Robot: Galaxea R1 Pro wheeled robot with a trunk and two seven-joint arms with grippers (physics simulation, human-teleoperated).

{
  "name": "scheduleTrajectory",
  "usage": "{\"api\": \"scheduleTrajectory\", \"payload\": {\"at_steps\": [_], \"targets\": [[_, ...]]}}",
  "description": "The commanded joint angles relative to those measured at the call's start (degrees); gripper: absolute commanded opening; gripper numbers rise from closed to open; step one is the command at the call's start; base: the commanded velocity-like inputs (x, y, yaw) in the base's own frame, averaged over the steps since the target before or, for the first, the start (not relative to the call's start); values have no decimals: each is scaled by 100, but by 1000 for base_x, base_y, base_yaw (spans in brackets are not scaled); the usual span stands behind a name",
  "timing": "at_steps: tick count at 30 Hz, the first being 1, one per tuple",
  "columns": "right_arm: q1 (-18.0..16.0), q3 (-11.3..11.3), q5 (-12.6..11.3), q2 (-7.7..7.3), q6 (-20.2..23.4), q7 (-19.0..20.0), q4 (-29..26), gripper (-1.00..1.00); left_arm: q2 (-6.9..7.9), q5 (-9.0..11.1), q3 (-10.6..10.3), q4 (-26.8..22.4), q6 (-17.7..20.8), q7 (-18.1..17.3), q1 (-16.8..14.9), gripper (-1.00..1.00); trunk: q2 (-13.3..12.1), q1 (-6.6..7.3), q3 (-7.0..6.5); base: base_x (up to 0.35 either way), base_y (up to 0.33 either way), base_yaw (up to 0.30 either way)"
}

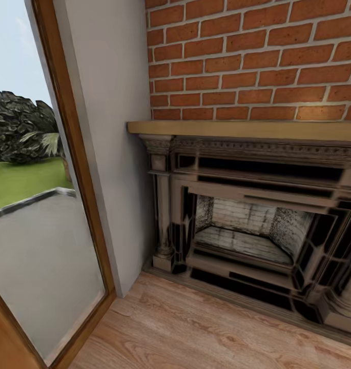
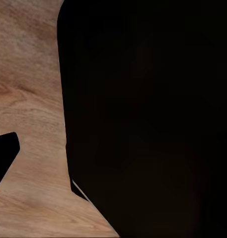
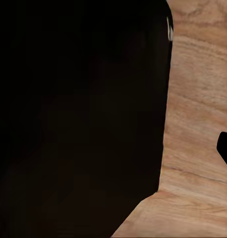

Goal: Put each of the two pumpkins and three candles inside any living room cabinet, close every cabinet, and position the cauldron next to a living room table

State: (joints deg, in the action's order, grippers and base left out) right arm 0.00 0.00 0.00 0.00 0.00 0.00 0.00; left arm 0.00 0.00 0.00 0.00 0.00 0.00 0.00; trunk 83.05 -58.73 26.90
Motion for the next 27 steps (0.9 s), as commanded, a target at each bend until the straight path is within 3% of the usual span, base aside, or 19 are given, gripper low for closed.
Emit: {"api": "scheduleTrajectory", "payload": {"at_steps": [1,6,27], "targets": [[-34,29,32,33,-7,8,-33,100,33,0,3,0,-9,-7,33,100,3,0,3,0,0,0],[-165,28,36,53,15,11,-93,100,174,-8,4,0,-9,-6,108,100,3,0,3,0,0,0],[-188,-42,19,23,39,38,-87,100,210,-15,1,0,-9,-4,124,100,3,0,3,0,0,0]]}}
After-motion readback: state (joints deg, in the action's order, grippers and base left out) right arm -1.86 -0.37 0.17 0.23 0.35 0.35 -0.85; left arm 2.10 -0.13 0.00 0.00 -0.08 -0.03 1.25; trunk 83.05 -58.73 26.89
